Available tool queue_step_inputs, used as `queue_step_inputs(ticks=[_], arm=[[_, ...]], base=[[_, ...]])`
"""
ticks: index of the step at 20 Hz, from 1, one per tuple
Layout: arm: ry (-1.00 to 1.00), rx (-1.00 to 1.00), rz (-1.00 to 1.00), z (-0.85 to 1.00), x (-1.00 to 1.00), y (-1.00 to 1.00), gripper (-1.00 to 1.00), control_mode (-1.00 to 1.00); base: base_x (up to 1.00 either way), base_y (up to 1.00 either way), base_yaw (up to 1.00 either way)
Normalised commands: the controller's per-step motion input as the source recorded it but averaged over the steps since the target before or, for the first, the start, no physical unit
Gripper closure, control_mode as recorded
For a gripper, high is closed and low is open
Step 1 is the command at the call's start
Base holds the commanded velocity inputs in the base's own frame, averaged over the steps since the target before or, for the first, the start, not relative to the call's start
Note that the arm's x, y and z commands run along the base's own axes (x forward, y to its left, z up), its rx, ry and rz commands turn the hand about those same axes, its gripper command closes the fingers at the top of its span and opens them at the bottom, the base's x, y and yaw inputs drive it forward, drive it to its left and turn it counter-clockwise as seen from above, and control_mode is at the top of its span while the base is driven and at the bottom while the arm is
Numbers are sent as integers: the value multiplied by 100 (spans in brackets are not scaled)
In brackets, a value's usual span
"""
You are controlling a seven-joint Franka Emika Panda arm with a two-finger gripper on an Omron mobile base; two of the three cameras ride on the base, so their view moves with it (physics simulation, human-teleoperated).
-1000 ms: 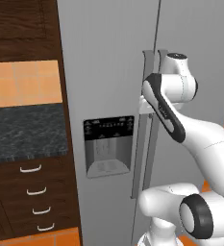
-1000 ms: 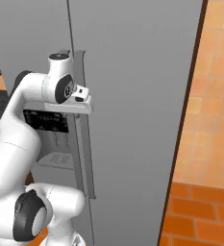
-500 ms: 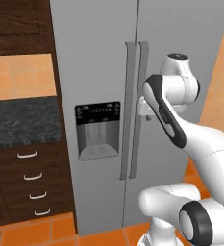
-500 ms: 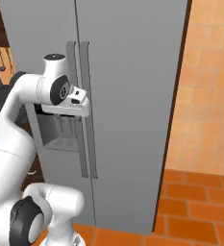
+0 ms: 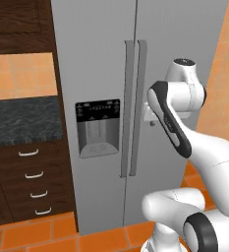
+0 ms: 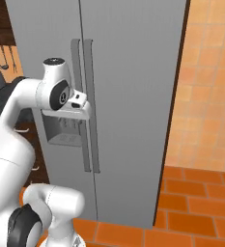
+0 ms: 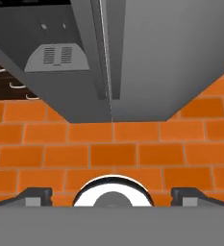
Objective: Take the strawberry from the fridge and place it on top of the pancake, located on the dining counter.
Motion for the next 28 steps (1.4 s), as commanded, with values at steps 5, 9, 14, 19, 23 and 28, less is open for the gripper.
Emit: queue_step_inputs(ticks=[5, 9, 14, 19, 23, 28], arm=[[-24, 0, 1, -27, 80, 0, -100, -100], [-26, 0, 1, -14, 100, -3, -100, -100], [-2, 2, 9, 0, 96, -18, -100, -100], [-2, 0, 2, -11, 75, 0, -100, -100], [-7, 0, 0, -7, 53, 8, -100, -100], [-7, 0, 0, -14, 65, -1, -100, -100]], base=[[0, 0, 0], [0, 0, 0], [0, 0, 0], [0, 0, 0], [0, 0, 0], [0, 0, 0]])
